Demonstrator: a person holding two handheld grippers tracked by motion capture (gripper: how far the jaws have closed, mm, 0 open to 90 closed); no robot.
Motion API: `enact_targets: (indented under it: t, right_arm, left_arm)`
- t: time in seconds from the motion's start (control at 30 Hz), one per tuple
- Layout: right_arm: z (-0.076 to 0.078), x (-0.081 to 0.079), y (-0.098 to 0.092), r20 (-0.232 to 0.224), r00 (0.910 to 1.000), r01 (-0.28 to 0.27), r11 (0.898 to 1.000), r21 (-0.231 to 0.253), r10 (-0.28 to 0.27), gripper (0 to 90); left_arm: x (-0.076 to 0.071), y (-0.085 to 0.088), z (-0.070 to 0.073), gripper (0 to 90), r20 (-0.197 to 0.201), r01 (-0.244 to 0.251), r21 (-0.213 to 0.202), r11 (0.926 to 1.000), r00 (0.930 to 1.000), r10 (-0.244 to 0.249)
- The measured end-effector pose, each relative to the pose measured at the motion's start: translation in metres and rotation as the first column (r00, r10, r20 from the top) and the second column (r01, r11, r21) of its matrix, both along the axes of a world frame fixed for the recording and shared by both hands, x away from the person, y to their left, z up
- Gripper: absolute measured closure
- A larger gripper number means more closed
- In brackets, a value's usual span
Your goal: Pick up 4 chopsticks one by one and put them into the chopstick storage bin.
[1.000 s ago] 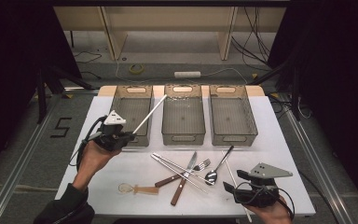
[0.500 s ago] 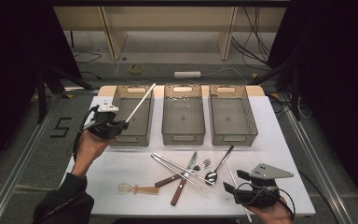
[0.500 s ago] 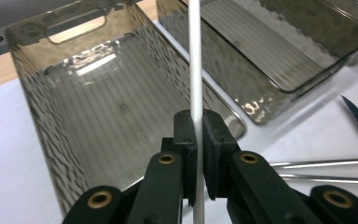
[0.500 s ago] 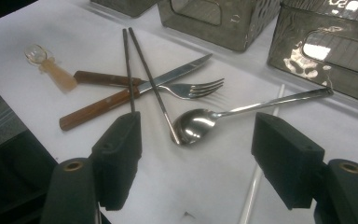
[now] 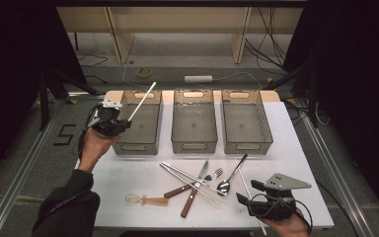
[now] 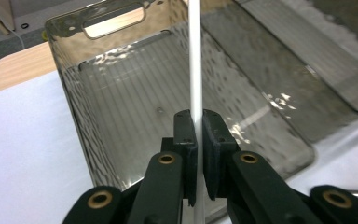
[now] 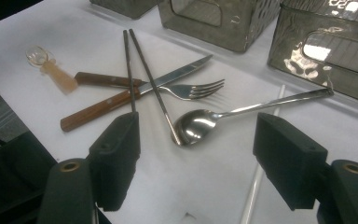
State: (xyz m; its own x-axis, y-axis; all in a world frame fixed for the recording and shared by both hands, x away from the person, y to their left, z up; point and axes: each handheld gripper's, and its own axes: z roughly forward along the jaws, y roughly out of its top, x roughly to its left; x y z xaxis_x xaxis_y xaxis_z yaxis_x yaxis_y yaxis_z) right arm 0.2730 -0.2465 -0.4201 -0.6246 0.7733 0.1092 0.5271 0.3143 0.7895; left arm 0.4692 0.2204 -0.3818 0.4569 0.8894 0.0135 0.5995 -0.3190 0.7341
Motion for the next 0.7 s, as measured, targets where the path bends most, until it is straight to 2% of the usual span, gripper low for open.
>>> enact_targets:
  t: [0.03,0.27,0.33,0.47,0.7]
  right_arm:
    - [0.000,0.000,0.000,0.000,1.0000,0.001,1.000,0.001,-0.001,32.2]
    - [0.000,-0.001,-0.001,0.004,1.0000,0.005,1.000,0.010,-0.005,30.2]
    - [0.000,0.000,-0.001,0.004,1.0000,0.005,1.000,0.011,-0.005,29.8]
    - [0.000,0.000,-0.001,0.001,1.0000,0.007,1.000,0.011,-0.007,29.6]
    - [0.000,0.000,-0.001,-0.001,1.0000,0.001,1.000,0.008,-0.001,29.2]
  left_arm:
    - [0.003,0.000,-0.002,84.8,-0.002,-0.008,-0.015,0.9999,1.0000,0.008]
    - [0.017,0.005,-0.013,84.7,-0.015,-0.031,-0.004,0.9995,0.9994,0.031]
    - [0.020,0.005,-0.015,84.7,-0.013,-0.038,-0.012,0.9992,0.9992,0.038]
    - [0.025,0.004,-0.019,84.7,-0.013,-0.037,0.009,0.9993,0.9992,0.037]
    - [0.033,0.007,-0.027,84.5,-0.028,-0.057,0.005,0.9984,0.9980,0.057]
